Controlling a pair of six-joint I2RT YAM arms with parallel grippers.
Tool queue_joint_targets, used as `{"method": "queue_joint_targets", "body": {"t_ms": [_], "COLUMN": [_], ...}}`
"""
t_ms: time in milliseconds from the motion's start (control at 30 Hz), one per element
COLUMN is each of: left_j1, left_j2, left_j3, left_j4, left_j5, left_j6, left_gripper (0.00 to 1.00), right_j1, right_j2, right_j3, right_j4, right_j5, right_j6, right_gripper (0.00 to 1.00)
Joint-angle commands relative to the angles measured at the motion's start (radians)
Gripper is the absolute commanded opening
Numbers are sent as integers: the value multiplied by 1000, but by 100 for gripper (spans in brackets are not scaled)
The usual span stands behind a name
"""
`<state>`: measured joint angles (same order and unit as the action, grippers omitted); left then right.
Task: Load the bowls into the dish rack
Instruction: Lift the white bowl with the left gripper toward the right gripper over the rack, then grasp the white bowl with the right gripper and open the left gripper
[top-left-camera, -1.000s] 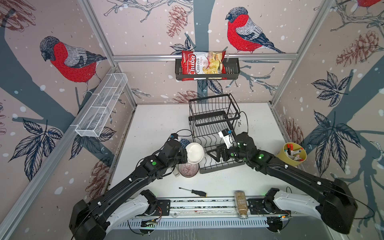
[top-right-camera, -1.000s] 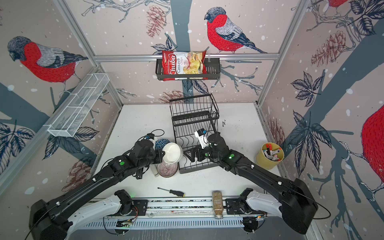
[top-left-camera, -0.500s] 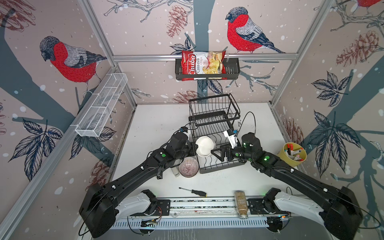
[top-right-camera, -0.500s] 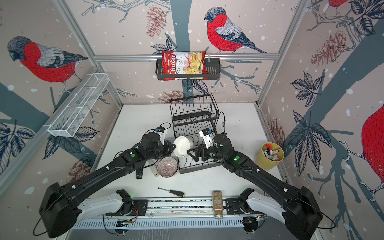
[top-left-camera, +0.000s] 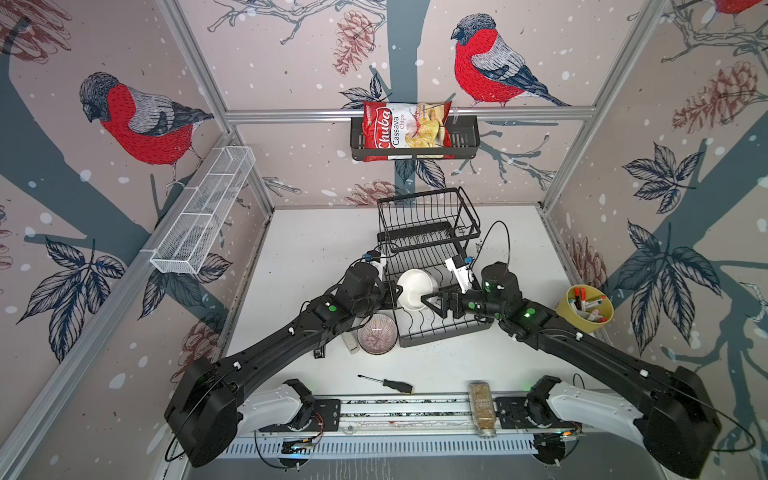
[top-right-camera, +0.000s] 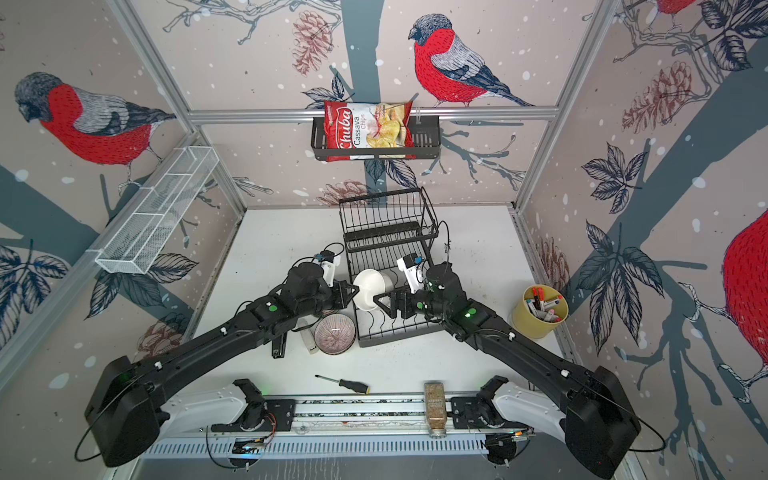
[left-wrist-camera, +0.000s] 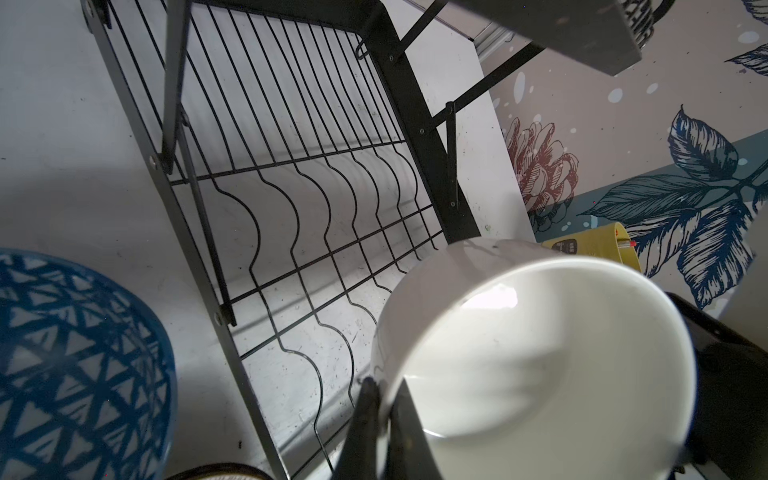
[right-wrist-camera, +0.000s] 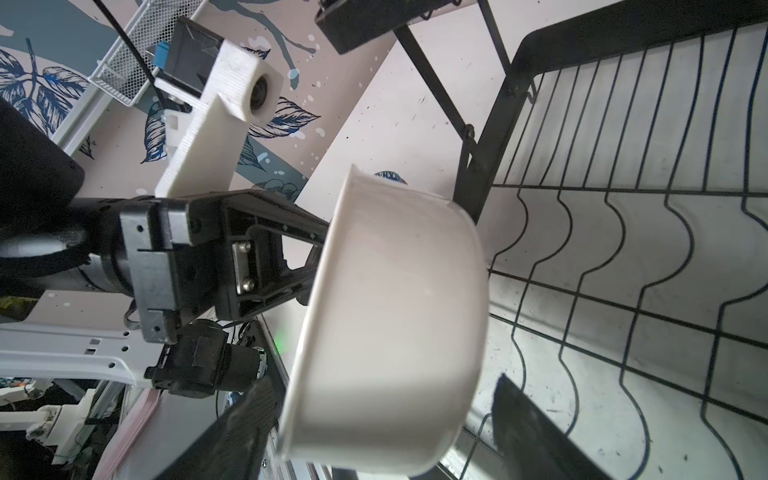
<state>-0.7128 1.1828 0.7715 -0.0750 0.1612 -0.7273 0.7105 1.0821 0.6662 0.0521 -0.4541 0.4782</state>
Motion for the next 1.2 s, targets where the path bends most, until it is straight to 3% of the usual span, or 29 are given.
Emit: {"method": "queue_joint_targets", "body": {"t_ms": [0,67,233,400,733,900,1167], "left_j1": [0,0,-1,0,0,-1,-1], "left_j2": [4,11,29,47,66,74,71], "left_j3": [-1,-3,-6,-3,-2,-1,-2], "left_j4": [126,137,165,181,189,190,173], "left_j5": [30,33,47,57,59,56,39], "left_j6": [-7,-10,-17,-18,-19,-18,-14], "left_gripper": [0,0,0,0,1,18,58], "right_j1": [-2,-4,-3,-3,-3,-3,-3], "right_j2": [2,1,11,24,24,27,44], "right_j3": [11,13,20,27,45,51,65], "right_j4": [44,48,59,65,33,13,-30], "right_j5": [-30,-36,-48,-57,-38,0,120], "right_j6": [14,16,23,28,10,4,-21], "right_gripper": [76,70,68,53,44,41,40]}}
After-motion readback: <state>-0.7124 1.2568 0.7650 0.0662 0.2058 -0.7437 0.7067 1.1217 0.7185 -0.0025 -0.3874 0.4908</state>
